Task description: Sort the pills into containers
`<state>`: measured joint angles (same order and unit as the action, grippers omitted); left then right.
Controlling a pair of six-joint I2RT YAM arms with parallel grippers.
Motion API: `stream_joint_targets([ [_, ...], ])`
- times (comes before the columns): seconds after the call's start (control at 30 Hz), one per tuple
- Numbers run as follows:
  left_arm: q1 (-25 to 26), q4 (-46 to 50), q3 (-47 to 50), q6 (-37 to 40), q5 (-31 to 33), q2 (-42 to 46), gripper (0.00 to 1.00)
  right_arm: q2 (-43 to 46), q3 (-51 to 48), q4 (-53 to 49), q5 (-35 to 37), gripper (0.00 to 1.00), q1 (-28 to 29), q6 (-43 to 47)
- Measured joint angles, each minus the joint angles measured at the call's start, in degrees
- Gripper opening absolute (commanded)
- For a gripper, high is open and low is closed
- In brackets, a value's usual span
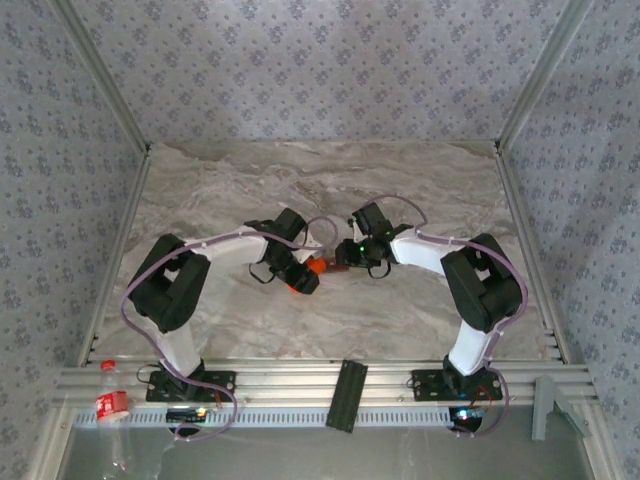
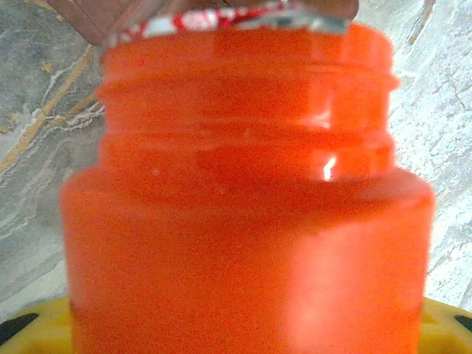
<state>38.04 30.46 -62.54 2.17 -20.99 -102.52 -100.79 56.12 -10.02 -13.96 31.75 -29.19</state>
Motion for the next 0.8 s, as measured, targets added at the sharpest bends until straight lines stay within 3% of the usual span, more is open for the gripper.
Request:
stream_joint_targets([
  [0.8, -0.04, 3.1, -1.75, 1.44, 2.43, -0.46, 0.0, -0.02, -0.37, 0.92, -0.04, 0.38, 0.04, -0.46],
])
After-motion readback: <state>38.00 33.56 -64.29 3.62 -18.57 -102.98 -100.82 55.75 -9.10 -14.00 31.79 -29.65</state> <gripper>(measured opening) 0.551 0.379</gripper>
